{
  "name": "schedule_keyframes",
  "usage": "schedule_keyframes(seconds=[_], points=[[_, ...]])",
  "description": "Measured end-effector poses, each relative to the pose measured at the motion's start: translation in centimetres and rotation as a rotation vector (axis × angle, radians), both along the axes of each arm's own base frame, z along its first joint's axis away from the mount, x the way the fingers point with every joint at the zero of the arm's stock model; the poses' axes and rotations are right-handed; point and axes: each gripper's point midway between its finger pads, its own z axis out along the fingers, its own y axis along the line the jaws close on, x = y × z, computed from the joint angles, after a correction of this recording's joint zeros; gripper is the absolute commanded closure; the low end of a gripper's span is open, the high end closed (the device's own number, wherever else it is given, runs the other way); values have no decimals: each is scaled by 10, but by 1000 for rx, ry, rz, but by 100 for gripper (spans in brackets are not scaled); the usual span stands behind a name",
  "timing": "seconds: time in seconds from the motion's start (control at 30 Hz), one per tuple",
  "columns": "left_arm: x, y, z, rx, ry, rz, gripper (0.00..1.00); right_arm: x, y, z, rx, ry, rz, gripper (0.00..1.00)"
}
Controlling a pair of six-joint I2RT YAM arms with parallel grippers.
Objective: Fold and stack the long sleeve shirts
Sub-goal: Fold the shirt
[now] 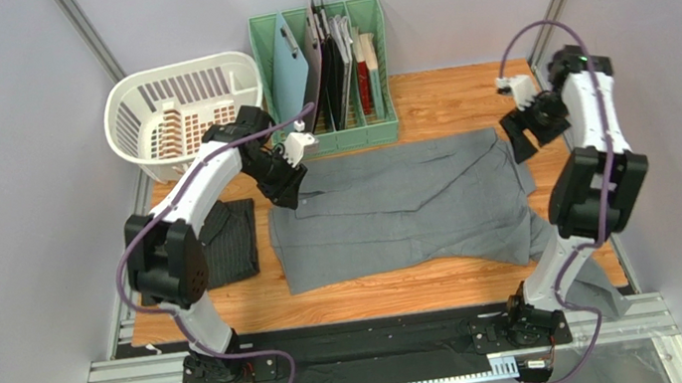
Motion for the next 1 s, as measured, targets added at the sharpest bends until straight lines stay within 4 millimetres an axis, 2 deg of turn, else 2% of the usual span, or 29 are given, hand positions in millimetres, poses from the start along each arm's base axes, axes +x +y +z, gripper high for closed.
schedule_keyframes(seconds=[0.07,0.17,0.23,0.3,0.4,0.57,0.63,0.67,0.7,0.73,0.77,0.83,0.93,1.0], points=[[-11,-2,17,-33,-43,-26,45,-29,-29,5,-7,-3,-57,4],[-27,-5,28,-53,-93,-78,43,-78,-71,-16,2,70,-160,4],[-39,-7,24,-51,-108,-119,43,-114,-92,-38,26,142,-229,4],[-52,-7,15,-44,-100,-155,43,-147,-101,-55,59,204,-281,6],[-75,-6,-6,-22,-70,-208,43,-185,-97,-74,114,286,-315,6],[-103,-3,-33,29,-43,-292,43,-217,-58,-92,199,383,-279,9],[-111,-2,-41,49,-39,-320,43,-226,-45,-96,231,415,-271,21],[-114,-1,-44,55,-38,-328,43,-228,-41,-97,242,423,-271,44],[-116,-1,-47,63,-37,-337,44,-231,-38,-99,253,431,-271,58],[-117,0,-50,69,-37,-342,44,-233,-35,-100,263,436,-269,81],[-118,2,-53,77,-37,-345,45,-233,-33,-101,271,439,-271,91],[-119,4,-59,92,-40,-349,47,-232,-31,-100,281,426,-271,100],[-119,5,-61,100,-48,-351,48,-224,-32,-90,254,342,-253,100],[-116,3,-61,98,-62,-350,48,-215,-34,-72,203,226,-229,100]])
